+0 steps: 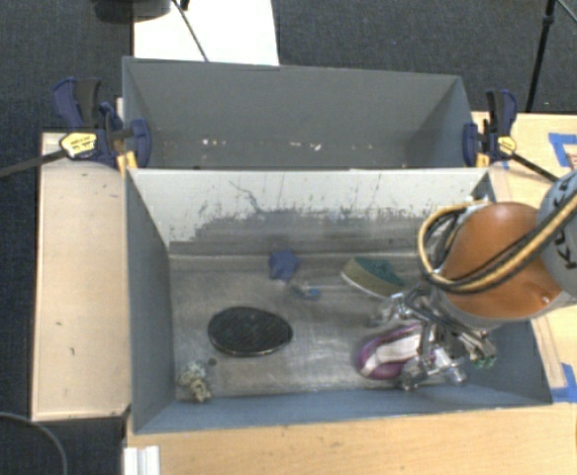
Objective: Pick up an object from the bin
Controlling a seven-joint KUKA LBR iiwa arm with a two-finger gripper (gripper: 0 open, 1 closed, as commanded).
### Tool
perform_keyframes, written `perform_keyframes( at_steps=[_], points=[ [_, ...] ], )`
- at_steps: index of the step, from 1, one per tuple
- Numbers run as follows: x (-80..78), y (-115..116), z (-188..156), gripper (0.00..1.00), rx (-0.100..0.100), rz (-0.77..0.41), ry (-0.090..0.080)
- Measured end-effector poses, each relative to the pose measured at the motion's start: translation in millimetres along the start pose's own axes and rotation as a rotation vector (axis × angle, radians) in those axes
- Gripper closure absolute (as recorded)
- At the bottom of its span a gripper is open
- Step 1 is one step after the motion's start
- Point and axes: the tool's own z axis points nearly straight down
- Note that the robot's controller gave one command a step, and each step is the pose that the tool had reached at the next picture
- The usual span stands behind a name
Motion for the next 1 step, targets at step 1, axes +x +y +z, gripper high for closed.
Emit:
perform_keyframes(
  at_steps=[1],
  points=[
    [-2.0,6.2,-0.1,0.0,0.002,0.039,0.003]
  ],
)
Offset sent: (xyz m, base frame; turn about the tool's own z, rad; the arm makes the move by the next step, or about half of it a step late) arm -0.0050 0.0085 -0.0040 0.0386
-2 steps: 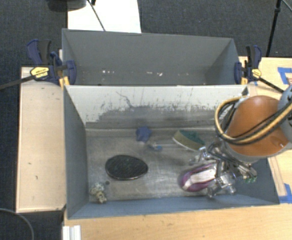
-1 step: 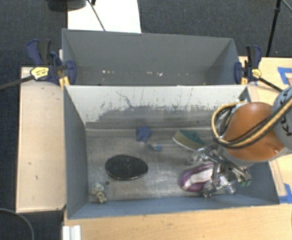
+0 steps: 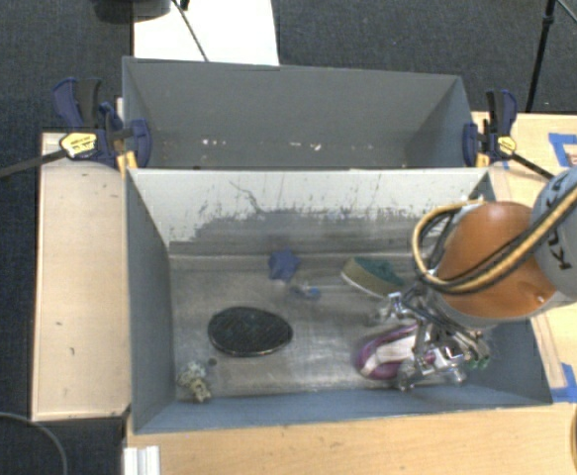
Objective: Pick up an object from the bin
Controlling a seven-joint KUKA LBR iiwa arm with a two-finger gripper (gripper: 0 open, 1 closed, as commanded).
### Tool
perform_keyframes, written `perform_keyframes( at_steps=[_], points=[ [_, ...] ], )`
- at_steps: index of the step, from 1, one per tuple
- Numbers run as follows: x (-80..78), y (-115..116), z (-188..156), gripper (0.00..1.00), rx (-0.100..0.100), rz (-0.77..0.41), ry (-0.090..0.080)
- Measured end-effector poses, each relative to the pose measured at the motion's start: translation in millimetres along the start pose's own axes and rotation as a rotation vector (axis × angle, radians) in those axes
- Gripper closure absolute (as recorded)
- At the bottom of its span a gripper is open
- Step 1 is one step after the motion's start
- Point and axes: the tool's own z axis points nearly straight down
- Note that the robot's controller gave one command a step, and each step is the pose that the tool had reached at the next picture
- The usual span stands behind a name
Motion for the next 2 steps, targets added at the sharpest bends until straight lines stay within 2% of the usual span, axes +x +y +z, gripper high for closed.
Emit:
perform_keyframes(
  at_steps=[1,2],
  points=[
    [-1.5,1.5,-0.5,1.0,-0.002,-0.004,-0.003],
    [-2.4,1.5,-11.4,1.0,-0.007,-0.006,0.016]
  ],
)
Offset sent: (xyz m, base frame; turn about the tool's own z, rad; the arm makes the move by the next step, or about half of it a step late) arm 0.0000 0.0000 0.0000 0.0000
